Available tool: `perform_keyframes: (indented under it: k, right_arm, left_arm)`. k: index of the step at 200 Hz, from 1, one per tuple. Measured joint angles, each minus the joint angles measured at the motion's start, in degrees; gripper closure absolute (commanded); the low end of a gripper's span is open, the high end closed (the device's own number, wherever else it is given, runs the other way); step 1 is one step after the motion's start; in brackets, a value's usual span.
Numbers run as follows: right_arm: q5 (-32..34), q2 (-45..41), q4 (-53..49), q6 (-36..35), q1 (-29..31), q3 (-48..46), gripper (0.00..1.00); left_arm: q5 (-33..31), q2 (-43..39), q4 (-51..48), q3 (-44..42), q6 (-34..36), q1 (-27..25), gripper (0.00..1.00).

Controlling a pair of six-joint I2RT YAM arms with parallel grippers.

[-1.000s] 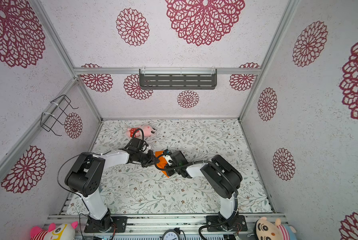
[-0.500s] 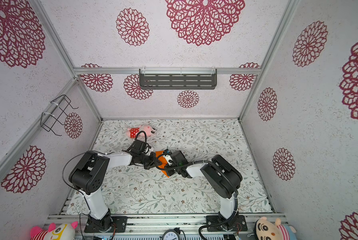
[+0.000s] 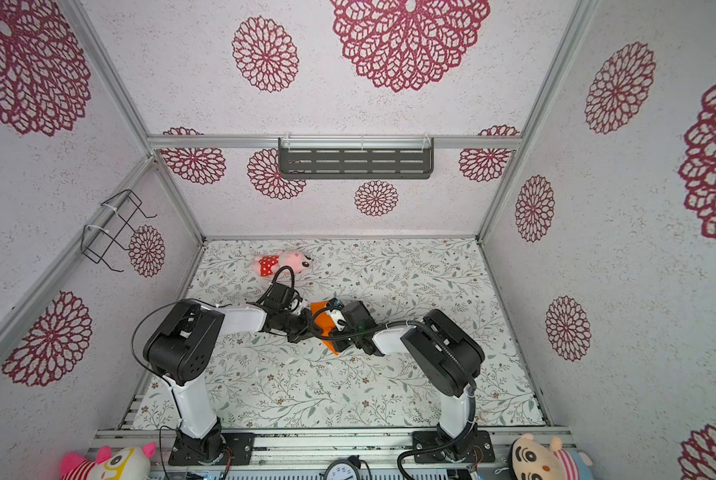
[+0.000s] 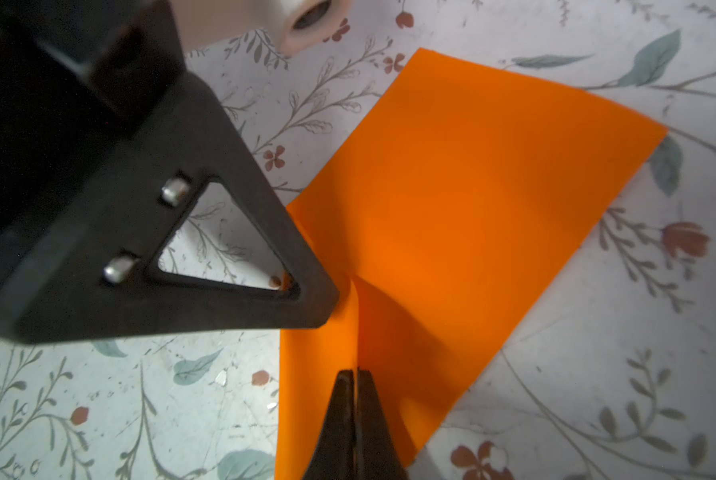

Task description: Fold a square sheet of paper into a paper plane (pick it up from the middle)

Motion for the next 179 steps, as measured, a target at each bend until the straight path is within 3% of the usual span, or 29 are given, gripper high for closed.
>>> perform_keyframes:
  k: [40, 85, 179]
  right_arm:
    - [-0.09, 0.00, -0.02, 0.04, -0.07, 0.00, 0.99]
    - [-1.05, -0.04, -1.42, 2.51, -0.55, 0.70, 0.86]
    - [-0.83, -2.91, -5.86, 9.92, -1.90, 2.67, 0.70]
  left_arm:
    - [-0.26, 0.07, -0.44, 0.22, 0.42, -0.04, 0.96]
    - [-1.16, 0.22, -1.60, 0.81, 1.33, -0.09, 0.97]
    - [-1.68, 0.22, -2.49, 1.20, 3.02, -0.13, 0.99]
